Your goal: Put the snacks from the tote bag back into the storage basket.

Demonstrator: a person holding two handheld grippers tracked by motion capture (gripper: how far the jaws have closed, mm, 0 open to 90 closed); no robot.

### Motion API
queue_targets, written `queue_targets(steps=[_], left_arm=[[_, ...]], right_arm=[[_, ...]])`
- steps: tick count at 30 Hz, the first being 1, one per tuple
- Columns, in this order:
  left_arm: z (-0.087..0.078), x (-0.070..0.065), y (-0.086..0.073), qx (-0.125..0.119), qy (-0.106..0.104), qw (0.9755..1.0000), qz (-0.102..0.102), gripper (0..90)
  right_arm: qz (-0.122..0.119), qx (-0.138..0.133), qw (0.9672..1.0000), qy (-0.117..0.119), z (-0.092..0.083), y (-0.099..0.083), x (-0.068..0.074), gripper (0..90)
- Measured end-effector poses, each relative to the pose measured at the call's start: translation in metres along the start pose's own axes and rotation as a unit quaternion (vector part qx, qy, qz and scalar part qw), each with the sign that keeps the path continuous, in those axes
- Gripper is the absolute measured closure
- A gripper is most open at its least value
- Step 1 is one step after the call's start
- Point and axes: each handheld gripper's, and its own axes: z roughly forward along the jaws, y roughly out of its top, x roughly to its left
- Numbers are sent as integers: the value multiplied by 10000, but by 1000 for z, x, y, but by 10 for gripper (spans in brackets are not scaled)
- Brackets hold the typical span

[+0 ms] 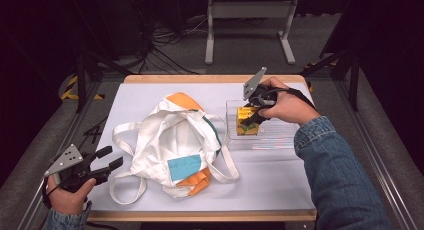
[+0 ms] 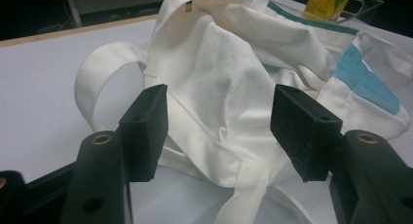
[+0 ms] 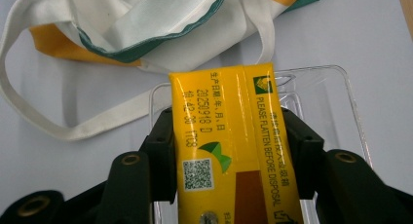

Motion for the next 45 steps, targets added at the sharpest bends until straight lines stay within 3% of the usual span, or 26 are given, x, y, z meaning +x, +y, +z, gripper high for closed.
queue_targets(steps=[10,32,39,45], left_arm=[[1,0,-1,19,14,10000,-22,399],[3,1,0,22,-10,10000,-16,399],[4,1,0,27,-19,10000,-21,398],[6,1,1,44,-52,10000,2,397]], right_arm=[[-81,41,9999,99,13,-12,-2,501],[85,-43,9996,276,39,-24,0,499],[125,-66,9996,262,38,-25,0,495],[203,-113,9994,272,37,-26,1,415]])
